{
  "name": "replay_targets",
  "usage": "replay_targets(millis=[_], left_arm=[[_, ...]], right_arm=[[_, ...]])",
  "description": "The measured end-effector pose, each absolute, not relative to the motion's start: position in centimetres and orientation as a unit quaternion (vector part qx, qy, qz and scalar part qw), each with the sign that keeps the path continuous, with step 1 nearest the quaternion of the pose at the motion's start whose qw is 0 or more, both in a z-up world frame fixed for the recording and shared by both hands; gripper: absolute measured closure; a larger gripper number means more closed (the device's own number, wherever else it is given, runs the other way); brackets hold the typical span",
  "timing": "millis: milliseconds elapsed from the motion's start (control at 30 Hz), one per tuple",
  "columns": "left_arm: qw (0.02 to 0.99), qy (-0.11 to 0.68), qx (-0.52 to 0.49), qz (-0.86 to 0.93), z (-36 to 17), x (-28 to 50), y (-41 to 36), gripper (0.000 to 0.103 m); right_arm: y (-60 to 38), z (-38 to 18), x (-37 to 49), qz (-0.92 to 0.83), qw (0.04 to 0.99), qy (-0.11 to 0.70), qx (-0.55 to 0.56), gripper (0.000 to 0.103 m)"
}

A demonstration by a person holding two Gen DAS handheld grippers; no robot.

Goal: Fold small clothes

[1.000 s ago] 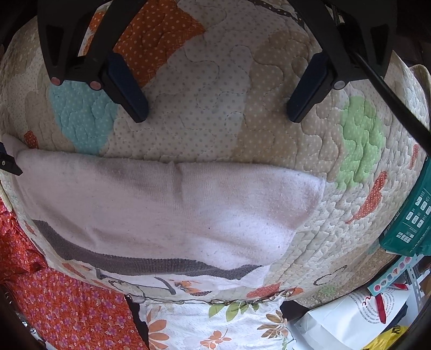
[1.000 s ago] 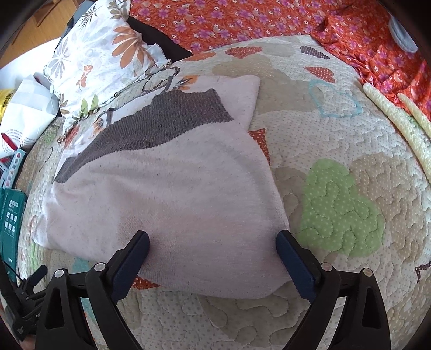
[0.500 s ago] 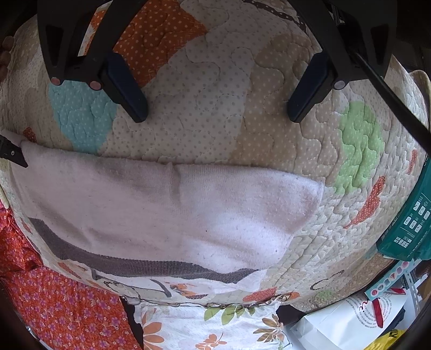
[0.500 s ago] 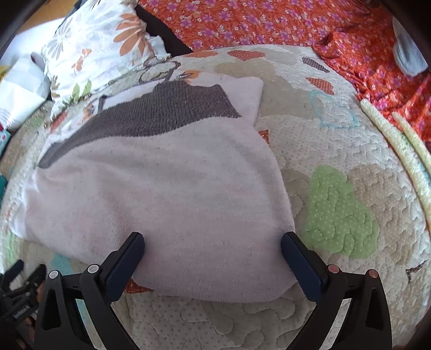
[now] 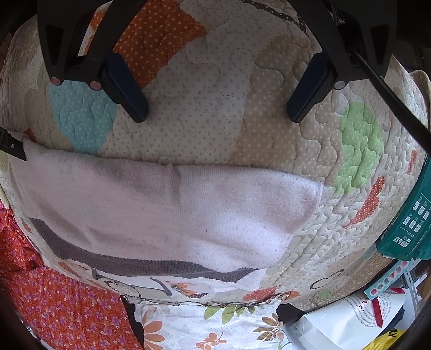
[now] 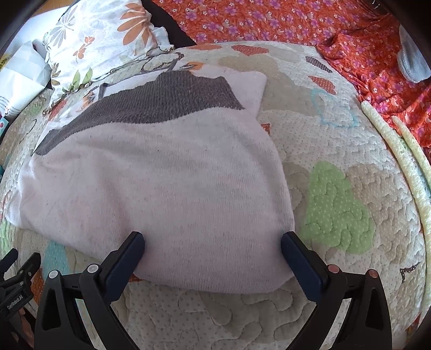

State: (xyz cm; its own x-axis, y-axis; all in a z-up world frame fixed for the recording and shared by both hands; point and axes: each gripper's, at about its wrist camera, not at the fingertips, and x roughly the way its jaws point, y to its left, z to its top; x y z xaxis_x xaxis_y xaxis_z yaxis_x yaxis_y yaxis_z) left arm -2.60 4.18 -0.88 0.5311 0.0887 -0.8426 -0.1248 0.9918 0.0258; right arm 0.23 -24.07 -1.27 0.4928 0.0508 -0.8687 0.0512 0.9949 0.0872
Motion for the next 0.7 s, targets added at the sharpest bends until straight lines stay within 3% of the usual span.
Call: replay_targets(millis=[700], left_arm=[[0.868, 0.494, -0.012, 0.042, -0.8, -3.5, 4.2, 0.0]], right_arm=[[-23.5, -1.1, -1.4, 0.008, 0.866, 0.499, 0.039, 0.0]])
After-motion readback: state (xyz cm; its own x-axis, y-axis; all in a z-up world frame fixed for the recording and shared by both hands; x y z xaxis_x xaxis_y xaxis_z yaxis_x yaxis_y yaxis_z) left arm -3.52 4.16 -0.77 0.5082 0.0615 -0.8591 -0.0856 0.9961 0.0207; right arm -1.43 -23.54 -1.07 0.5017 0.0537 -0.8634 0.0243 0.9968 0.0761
